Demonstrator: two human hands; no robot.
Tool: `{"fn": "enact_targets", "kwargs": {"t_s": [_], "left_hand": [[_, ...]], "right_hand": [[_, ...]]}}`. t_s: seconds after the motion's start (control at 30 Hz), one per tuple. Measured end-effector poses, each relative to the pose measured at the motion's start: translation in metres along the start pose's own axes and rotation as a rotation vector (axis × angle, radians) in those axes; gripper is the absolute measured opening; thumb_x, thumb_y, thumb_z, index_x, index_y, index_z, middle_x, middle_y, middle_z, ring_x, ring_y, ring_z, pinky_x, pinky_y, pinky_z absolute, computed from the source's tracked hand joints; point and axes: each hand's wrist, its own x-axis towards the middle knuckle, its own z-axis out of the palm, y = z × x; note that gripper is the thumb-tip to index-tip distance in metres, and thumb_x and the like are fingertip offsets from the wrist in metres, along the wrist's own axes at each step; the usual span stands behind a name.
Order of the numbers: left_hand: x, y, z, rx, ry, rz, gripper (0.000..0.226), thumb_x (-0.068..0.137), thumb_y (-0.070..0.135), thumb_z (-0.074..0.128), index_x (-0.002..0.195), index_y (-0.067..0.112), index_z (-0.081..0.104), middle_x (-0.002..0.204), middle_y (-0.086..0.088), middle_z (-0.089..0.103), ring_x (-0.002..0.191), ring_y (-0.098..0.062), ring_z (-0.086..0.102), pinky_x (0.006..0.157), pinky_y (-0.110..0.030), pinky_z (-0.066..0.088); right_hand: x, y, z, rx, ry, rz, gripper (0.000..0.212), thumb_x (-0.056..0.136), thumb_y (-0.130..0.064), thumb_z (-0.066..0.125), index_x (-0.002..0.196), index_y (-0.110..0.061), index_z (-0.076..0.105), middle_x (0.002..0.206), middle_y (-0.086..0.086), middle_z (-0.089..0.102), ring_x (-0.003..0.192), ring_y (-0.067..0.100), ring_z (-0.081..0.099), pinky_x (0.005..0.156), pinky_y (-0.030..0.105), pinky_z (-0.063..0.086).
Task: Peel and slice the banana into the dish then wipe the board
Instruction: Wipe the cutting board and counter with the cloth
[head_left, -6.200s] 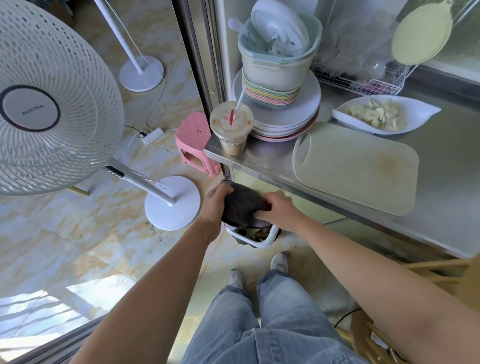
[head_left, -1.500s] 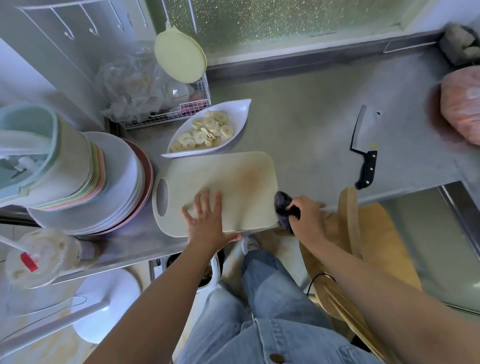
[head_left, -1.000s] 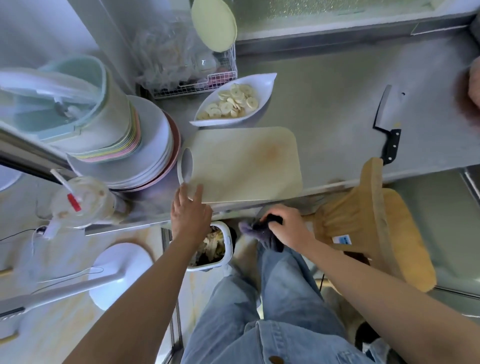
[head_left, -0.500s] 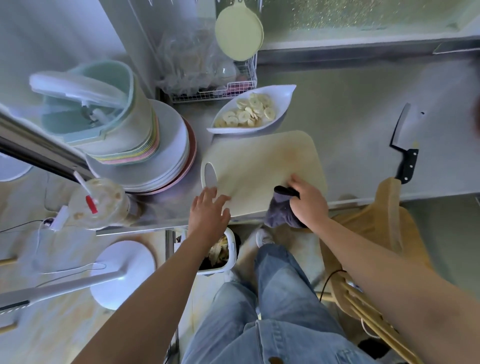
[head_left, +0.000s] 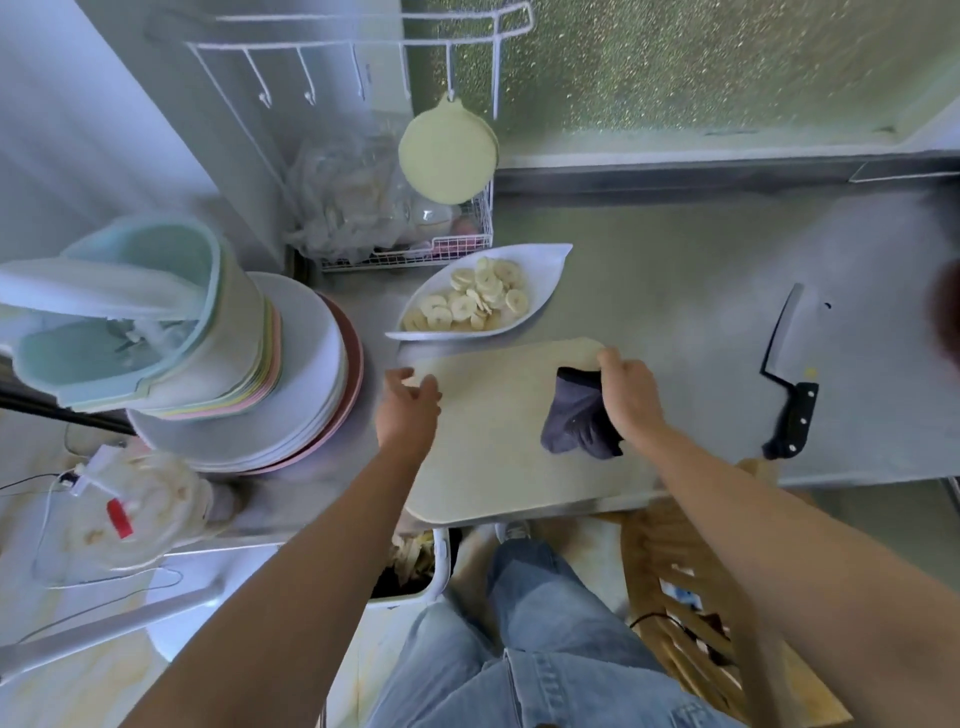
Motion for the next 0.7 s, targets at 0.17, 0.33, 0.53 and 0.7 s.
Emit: {"fn": "enact_targets", "kwargs": {"t_s": [0.17,0.33,0.53,0.7], "left_hand": [[0.046,0.039,0.012,-0.435,-0.023,-0.240,0.031,0.101,0.030,0.043,0.123,0.009,0.038,0.088,-0.015,0.065,0.059,-0.024,0.061,0.046,-0.027,0.047],[0.075,0.043,0.020,-0.377,0.071,-0.320,0.029,0.103,0.024,0.037,0.122,0.002,0.039,0.090,-0.019,0.067,0.050,-0.022,0.061,0.037,-0.020,0.040],[0.095,0.038,0.027,-0.172,0.161,-0.296,0.029,0.100,0.014,0.035,0.121,-0.005,0.043,0.075,-0.019,0.066,0.051,-0.026,0.058,0.043,-0.026,0.041],[0.105,0.037,0.032,-0.045,0.116,-0.262,0.029,0.097,0.017,0.038,0.117,-0.002,0.048,0.083,-0.021,0.067,0.053,-0.026,0.058,0.049,-0.029,0.045]], "right_hand": [[0.054,-0.037,-0.003,0.154,-0.232,-0.080,0.023,0.092,-0.033,0.055,0.094,-0.013,0.066,0.094,0.001,0.064,0.089,0.018,0.057,0.083,0.030,0.043],[0.095,-0.062,0.012,0.324,-0.279,0.019,0.010,0.092,-0.018,0.052,0.085,-0.015,0.059,0.077,-0.001,0.055,0.074,0.016,0.051,0.069,0.026,0.041],[0.122,-0.060,0.034,0.309,-0.283,0.111,0.027,0.089,-0.025,0.057,0.065,-0.014,0.051,0.069,0.003,0.046,0.070,0.018,0.043,0.067,0.030,0.036],[0.120,-0.041,0.027,0.186,-0.235,0.116,0.023,0.084,-0.013,0.054,0.062,-0.013,0.047,0.063,0.003,0.045,0.065,0.020,0.042,0.061,0.030,0.035]]}}
